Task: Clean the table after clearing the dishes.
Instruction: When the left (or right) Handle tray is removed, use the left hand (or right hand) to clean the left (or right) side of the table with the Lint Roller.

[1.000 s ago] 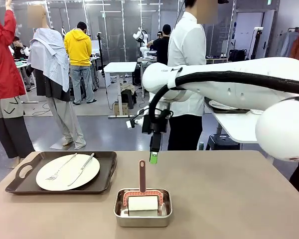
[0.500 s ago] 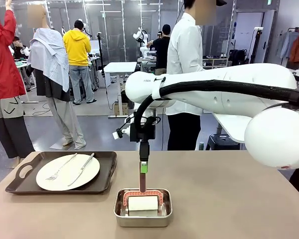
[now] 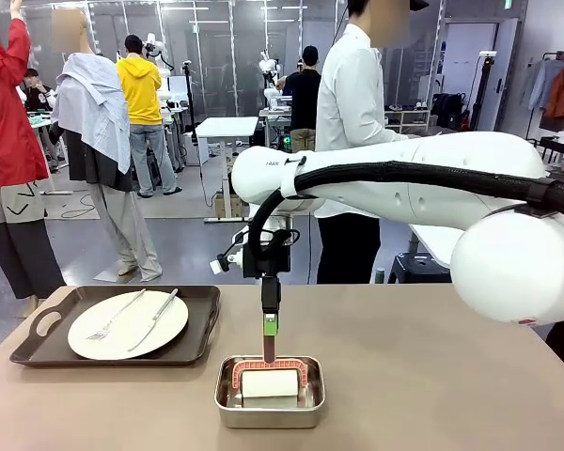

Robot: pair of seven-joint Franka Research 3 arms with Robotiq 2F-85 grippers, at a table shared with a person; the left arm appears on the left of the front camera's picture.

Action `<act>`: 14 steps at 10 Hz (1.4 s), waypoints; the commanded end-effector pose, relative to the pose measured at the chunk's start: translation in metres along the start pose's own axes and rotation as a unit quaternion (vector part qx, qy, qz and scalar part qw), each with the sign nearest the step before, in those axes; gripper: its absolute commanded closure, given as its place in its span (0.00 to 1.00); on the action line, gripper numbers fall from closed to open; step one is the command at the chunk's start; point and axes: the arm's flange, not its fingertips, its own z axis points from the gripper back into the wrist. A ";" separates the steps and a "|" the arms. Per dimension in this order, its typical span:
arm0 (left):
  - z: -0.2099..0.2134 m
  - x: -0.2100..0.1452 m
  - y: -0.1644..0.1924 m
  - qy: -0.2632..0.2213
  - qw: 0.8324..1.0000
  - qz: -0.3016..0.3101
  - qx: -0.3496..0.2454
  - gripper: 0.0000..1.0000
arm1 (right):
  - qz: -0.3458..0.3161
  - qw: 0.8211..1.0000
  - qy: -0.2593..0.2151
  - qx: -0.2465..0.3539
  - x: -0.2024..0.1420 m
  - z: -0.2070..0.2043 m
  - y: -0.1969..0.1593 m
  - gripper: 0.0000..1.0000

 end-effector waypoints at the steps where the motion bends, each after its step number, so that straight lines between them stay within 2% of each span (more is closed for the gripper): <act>1: 0.004 0.001 0.000 0.001 1.000 -0.004 0.000 0.00 | -0.007 1.000 0.004 0.000 0.011 0.014 -0.001 0.59; 2: 0.004 0.001 0.000 0.001 1.000 -0.004 0.000 0.00 | -0.003 1.000 -0.004 0.001 0.011 0.015 0.000 0.87; 3: 0.004 0.001 0.000 0.001 1.000 -0.004 0.000 0.00 | 0.004 1.000 -0.013 0.005 0.011 0.015 0.000 1.00; 5: 0.004 0.001 0.000 0.001 1.000 -0.004 0.000 0.00 | 0.013 0.999 -0.027 0.018 0.013 0.016 0.000 1.00; 6: 0.004 0.001 0.000 0.001 1.000 -0.004 0.000 0.00 | 0.018 0.999 -0.029 0.023 0.014 0.017 0.001 0.97; 7: 0.004 0.001 0.000 0.001 1.000 -0.004 0.000 0.00 | 0.022 0.999 -0.027 0.027 0.016 0.016 0.001 1.00; 13: 0.004 0.001 0.000 0.001 1.000 -0.004 0.000 0.00 | 0.010 0.999 -0.034 0.020 0.010 0.027 0.014 1.00; 14: 0.004 0.001 0.000 0.001 1.000 -0.004 0.000 0.00 | -0.034 0.998 -0.042 -0.007 0.007 0.035 0.024 1.00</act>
